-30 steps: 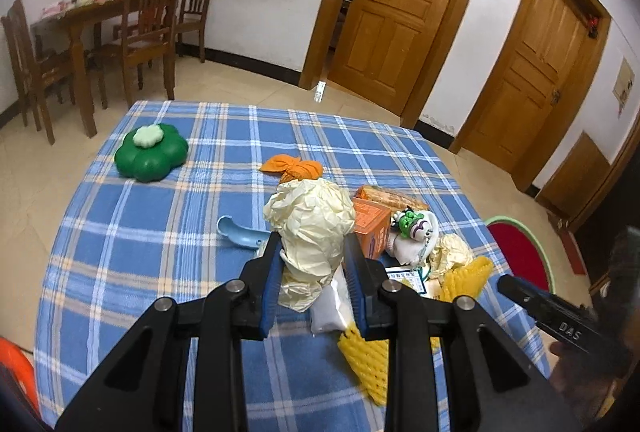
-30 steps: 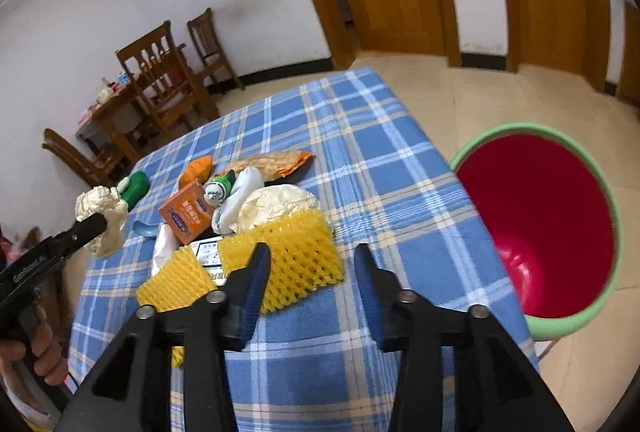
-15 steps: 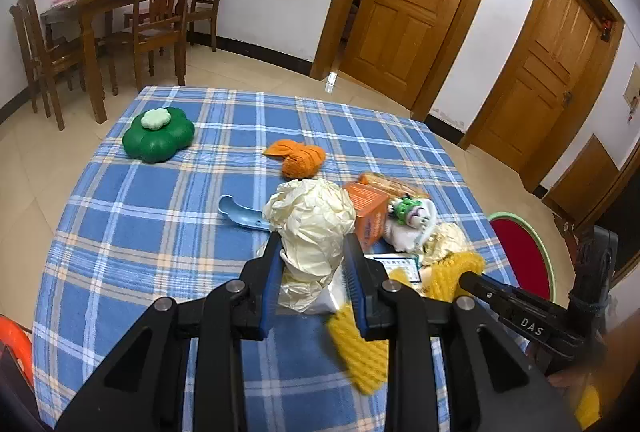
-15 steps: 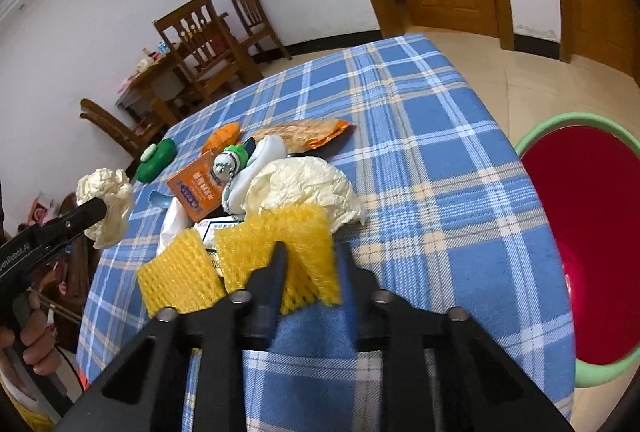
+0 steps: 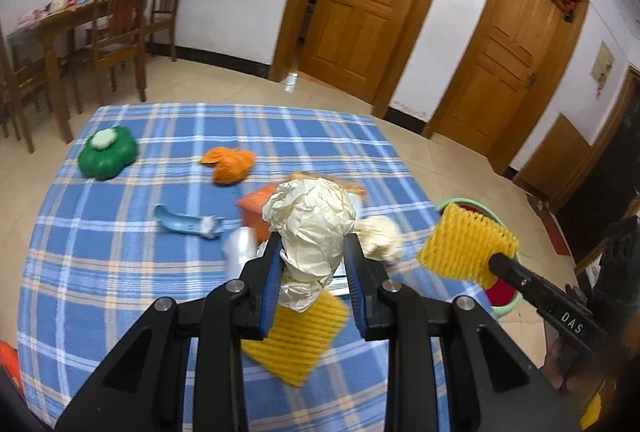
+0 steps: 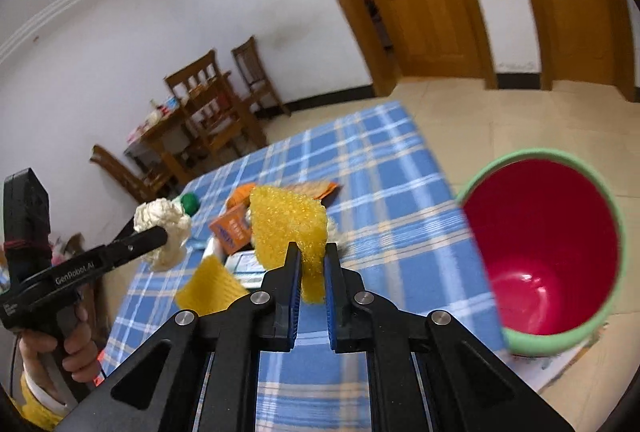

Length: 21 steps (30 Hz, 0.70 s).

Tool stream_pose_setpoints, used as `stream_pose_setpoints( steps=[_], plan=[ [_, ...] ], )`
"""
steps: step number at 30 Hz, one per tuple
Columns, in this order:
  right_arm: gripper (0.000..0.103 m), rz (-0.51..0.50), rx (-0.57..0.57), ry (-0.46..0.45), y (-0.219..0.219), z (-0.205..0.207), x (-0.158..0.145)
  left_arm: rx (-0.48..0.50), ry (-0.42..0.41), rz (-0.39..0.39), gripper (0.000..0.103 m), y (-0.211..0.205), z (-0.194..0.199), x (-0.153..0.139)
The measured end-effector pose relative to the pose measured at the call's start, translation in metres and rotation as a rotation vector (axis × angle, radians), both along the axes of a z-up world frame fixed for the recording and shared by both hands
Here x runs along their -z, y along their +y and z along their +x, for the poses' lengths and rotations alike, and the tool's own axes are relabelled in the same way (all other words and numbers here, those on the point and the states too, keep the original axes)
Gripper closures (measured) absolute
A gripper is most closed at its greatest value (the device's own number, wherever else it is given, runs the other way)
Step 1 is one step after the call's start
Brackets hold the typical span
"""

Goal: Collect trash
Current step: 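Carry both items over the red bucket and open both tools to drop them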

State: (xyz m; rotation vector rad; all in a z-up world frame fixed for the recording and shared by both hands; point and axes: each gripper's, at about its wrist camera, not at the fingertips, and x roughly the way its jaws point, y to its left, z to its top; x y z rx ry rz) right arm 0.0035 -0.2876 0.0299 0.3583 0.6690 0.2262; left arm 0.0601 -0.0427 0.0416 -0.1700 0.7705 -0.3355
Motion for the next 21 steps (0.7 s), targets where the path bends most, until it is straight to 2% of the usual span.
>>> stream_pose_setpoints(
  steps=[5, 9, 14, 21],
  plan=[
    [0.092, -0.025, 0.107, -0.023, -0.025, -0.014, -0.011, 0.081, 0.000, 0.004, 0.073, -0.032, 0.001, -0.006],
    [0.092, -0.054, 0.199, -0.008, -0.054, -0.024, -0.011, 0.150, 0.006, 0.022, 0.073, -0.065, 0.006, -0.006],
    [0.092, -0.093, 0.331, 0.024, -0.095, -0.034, -0.002, 0.243, 0.029, 0.027, 0.073, -0.113, 0.015, -0.001],
    [0.092, -0.097, 0.423, 0.088, -0.135, -0.032, 0.021, 0.355, 0.055, 0.060, 0.073, -0.179, 0.024, 0.015]
  ],
)
